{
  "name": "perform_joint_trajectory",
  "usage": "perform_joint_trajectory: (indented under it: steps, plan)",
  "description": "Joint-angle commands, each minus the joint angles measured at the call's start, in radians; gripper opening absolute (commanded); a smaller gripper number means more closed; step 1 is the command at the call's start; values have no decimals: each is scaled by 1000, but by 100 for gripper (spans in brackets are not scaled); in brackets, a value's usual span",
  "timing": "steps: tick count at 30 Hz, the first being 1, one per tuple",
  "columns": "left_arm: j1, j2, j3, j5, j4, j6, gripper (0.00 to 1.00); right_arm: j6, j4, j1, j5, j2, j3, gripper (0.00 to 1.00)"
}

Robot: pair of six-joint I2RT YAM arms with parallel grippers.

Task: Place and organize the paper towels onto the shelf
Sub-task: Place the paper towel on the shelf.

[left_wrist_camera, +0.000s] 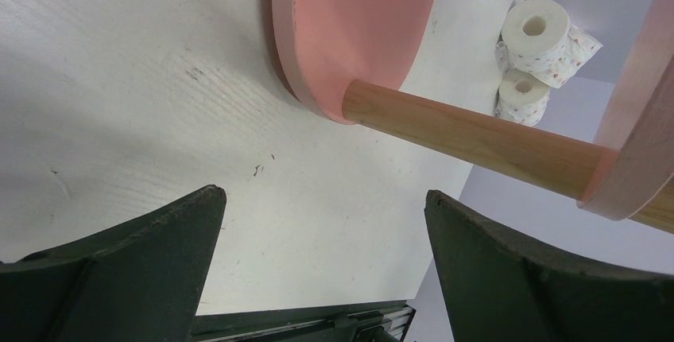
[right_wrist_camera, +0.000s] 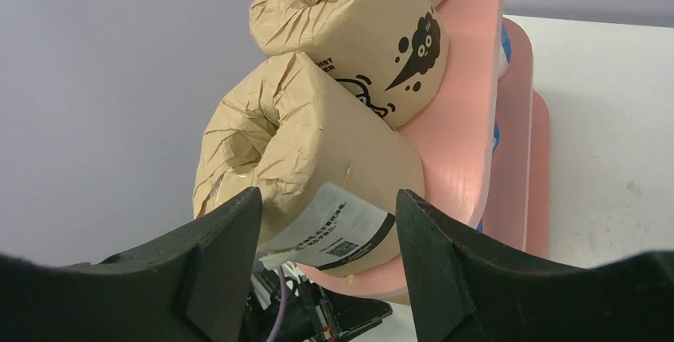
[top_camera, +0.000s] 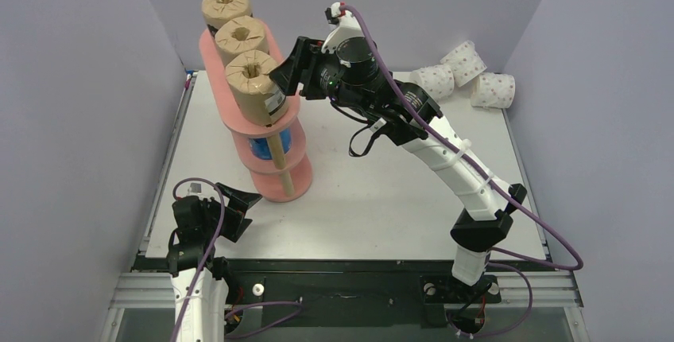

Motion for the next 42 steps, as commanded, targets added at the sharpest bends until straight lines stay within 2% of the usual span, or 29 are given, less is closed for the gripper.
perform_joint_trajectory:
  steps: [1, 10, 13, 16, 17, 22, 26, 33, 42]
  plan:
    - [-1, -12, 15, 0, 9, 14, 97, 7, 42, -6, -21, -5, 24, 61]
    - [-2, -13, 19, 0, 4, 16, 97, -14, 129, 29, 18, -126, -107, 69]
    - [-2, -14, 19, 2, 4, 17, 97, -44, 234, 60, 60, -219, -256, 70]
    - [-2, -15, 18, 3, 3, 17, 97, -117, 450, 96, 129, -354, -460, 79]
    - [-1, -17, 19, 3, 0, 18, 97, -164, 478, 112, 153, -377, -541, 80]
    - [-2, -23, 16, 2, -6, 18, 97, -249, 509, 118, 142, -460, -662, 83]
    - [-2, -23, 10, 1, 0, 16, 97, -312, 508, 131, 127, -450, -700, 83]
    - [-1, -21, -2, -5, 7, 20, 96, -442, 535, 189, 231, -373, -728, 83]
    - [-2, 4, -2, -7, 23, 25, 97, -498, 579, 207, 314, -286, -694, 85]
